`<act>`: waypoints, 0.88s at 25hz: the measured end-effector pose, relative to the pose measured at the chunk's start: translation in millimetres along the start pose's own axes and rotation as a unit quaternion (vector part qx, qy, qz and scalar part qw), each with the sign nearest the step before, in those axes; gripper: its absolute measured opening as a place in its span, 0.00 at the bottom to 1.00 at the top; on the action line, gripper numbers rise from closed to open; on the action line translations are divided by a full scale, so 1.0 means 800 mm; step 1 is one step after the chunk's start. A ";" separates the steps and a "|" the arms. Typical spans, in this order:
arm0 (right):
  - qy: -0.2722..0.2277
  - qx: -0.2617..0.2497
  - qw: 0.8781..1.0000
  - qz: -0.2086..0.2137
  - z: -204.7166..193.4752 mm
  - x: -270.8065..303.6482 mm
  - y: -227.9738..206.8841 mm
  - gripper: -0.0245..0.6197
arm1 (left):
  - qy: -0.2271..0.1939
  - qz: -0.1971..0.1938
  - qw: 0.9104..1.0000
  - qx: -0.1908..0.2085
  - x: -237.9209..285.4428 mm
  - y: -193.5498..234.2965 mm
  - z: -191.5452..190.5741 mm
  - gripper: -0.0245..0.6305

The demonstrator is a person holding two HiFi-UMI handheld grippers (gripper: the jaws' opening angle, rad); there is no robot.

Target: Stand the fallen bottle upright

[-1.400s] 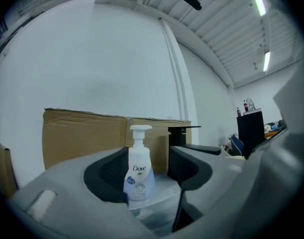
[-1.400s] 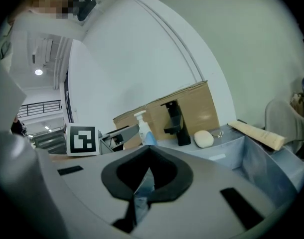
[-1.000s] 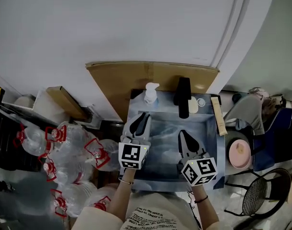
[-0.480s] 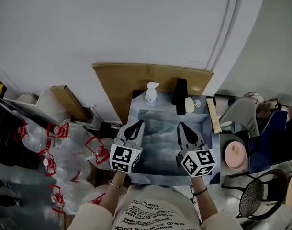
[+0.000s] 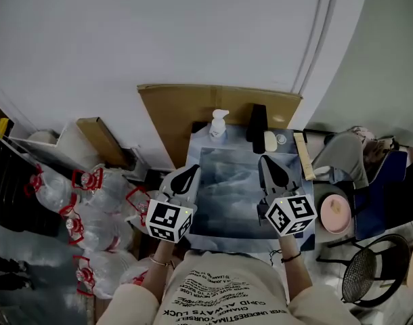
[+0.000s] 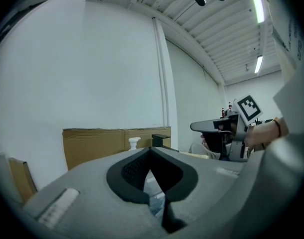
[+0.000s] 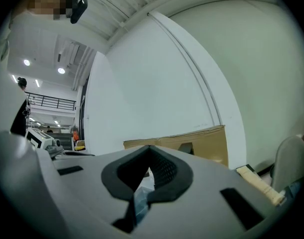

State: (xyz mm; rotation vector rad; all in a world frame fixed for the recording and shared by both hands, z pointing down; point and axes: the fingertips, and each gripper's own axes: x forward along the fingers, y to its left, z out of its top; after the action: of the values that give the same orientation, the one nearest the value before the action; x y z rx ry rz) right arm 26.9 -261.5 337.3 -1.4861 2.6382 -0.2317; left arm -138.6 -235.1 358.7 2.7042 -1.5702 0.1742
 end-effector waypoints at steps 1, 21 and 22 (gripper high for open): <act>-0.003 -0.001 1.000 0.000 0.003 0.000 0.000 0.04 | -0.001 0.001 1.000 -0.001 -0.004 0.002 0.002 0.07; -0.016 -0.003 1.000 -0.007 0.007 -0.021 -0.016 0.04 | -0.009 0.040 0.999 -0.012 -0.042 0.029 0.010 0.07; -0.015 -0.003 1.000 -0.009 0.006 -0.022 -0.017 0.04 | -0.009 0.040 0.999 -0.012 -0.043 0.029 0.010 0.07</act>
State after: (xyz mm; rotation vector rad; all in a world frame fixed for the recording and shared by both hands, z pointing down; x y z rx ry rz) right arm 48.2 -253.4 335.1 -1.5037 2.6060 -0.2021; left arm -174.5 -217.6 346.5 2.6333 -1.6758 0.1306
